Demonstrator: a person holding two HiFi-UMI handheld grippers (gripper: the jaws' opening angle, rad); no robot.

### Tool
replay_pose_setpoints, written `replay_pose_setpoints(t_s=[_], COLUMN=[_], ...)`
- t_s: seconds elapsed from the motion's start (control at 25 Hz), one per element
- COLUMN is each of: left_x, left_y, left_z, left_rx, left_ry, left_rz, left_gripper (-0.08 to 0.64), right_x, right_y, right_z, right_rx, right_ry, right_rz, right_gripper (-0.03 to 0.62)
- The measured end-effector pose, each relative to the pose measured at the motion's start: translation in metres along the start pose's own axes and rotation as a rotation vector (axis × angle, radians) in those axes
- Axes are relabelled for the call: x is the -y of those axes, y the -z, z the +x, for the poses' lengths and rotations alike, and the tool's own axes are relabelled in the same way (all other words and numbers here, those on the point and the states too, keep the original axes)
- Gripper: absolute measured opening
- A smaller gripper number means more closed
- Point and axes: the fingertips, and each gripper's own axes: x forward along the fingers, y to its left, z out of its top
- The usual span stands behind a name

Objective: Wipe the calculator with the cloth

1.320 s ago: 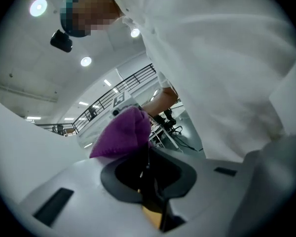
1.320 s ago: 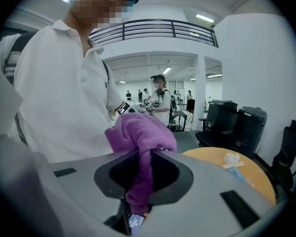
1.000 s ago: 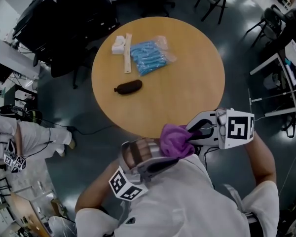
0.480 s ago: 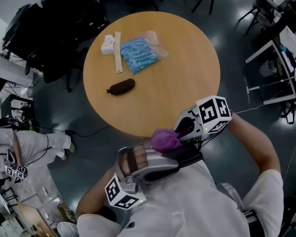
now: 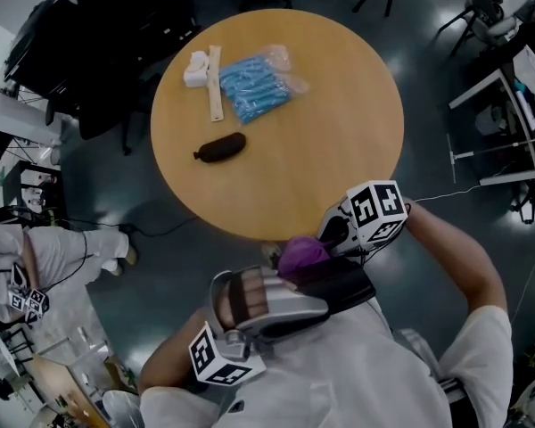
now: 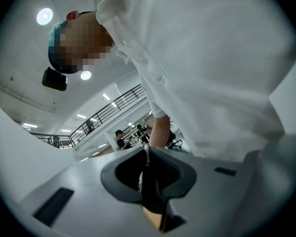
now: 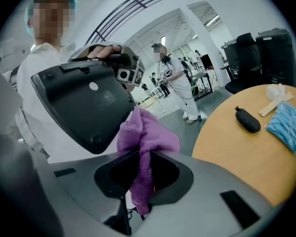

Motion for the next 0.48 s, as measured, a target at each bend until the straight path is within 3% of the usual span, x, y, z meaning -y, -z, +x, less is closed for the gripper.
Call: replay_pose_setpoints(t_s=[0.12,0.24,0.4,0.48], left_x=[0.005,0.012,0.016,0.015], left_y=[0.004,0.016,0.033,0.034], left_z=[0.002,0.003,0.006,0.008], left_rx=[-0.023,-0.043,-0.064,-0.061], left_ry=[0.014,0.03,0.039,0.039], left_rz=[0.038,0.023,0.004,0.0], left_gripper=[0.046,0.046,0.046,0.046], right_x=[0.019,0.013,-0.053,-0.073], right_y=[0.004,-0.039,-0.13,-0.138], right_z=[-0.022,-0.079,-0.135,-0.13], right_rx=[0.008,0.145,0.375,0.317], right_ry=[0.113,0.231,0.221,0.204], right_rz=[-0.01,-0.105,-0.333,-0.357], right_gripper=[0.067,0.067,0.067,0.067])
